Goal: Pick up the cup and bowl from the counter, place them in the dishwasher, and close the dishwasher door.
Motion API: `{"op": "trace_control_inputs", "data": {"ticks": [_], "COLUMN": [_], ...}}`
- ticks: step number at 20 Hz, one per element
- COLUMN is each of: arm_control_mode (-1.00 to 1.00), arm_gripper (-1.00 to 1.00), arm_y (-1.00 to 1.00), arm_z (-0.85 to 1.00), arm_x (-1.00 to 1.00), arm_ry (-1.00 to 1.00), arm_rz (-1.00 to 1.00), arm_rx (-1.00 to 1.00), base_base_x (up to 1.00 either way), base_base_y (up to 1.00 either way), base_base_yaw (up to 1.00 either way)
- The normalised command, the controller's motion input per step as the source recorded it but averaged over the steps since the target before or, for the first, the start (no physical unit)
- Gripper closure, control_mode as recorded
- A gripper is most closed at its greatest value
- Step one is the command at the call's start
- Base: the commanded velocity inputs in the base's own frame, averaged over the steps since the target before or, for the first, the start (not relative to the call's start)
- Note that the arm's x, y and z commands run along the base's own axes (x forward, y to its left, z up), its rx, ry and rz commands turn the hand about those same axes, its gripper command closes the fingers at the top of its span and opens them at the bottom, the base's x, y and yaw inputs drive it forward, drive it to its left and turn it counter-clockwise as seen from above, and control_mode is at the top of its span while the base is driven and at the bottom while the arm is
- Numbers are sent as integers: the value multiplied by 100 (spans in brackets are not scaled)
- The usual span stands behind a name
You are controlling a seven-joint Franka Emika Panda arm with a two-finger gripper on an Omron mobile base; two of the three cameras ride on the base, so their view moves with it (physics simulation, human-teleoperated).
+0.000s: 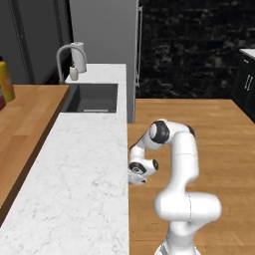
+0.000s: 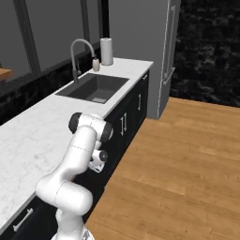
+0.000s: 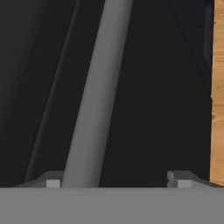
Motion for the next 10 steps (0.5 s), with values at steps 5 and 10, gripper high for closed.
{"op": "trace_control_inputs", "data": {"ticks": [5, 10], "arm_control_mode": [-100, -100], "arm_gripper": [-100, -100], "arm_y": [98, 64], "arm_z": [-100, -93], "arm_x": [-17, -1], "arm_ry": [-22, -3], "arm_rz": [26, 36], "arm_rx": [83, 99], "base_base_x": [0, 0], "base_base_y": [0, 0], "base_base_yaw": [0, 0]}}
